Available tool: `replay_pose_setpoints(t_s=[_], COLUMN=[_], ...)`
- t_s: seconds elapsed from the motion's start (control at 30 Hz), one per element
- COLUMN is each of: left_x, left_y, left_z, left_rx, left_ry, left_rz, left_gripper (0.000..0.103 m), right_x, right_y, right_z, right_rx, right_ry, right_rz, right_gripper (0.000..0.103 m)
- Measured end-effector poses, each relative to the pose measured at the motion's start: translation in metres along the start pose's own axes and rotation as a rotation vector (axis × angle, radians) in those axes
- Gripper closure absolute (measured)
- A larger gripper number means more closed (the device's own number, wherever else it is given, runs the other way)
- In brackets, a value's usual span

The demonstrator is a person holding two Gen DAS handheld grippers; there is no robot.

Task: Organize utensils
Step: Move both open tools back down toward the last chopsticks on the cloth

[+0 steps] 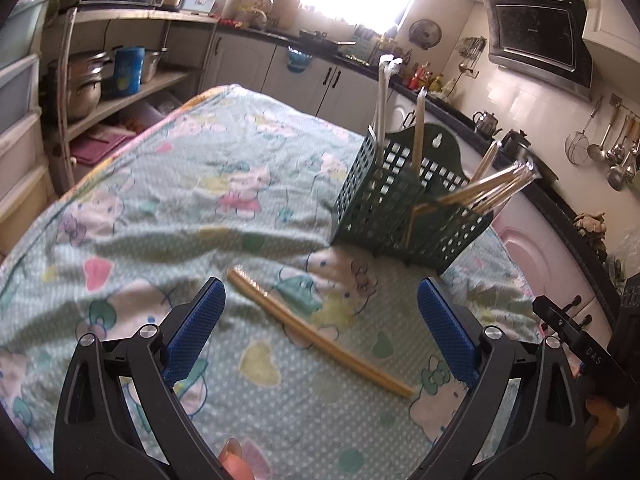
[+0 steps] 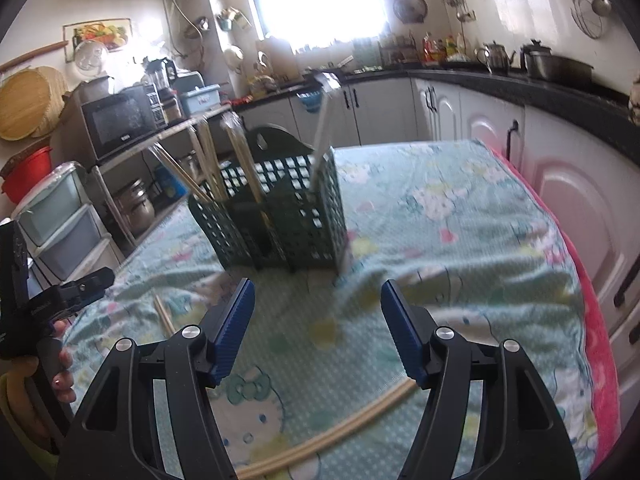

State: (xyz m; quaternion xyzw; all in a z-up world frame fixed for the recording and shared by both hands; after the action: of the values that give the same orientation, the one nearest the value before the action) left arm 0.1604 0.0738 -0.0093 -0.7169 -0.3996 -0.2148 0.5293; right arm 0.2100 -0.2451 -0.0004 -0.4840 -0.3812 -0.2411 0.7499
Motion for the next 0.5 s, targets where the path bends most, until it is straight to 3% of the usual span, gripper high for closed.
replay_pose_setpoints(t_s=[0.5], left_x=[-0.029], left_y=[0.026], left_z=[0.007], left_rx=[-0.043], left_ry=[-0.056], left_rz=[0.126], left_gripper=[0.015], right_x=[-0.031], right_y=[0.006], right_z=[-0.035], right_rx=[-0.039], right_ry=[0.094], right_rz=[0.105], right_gripper=[0.039])
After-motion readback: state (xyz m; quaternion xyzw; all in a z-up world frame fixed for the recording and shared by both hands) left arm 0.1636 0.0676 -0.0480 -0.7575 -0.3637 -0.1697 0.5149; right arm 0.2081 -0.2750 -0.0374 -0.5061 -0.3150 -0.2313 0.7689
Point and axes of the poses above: each gripper's, at about its wrist camera, not at the fingertips, and y roughly the way its jaws point, z to its left, x to its top, the point moved 1 cm from there along y, roughly the way its jaws point, and after that the axes turned 2 degrees about x, right-handed, at the moved point
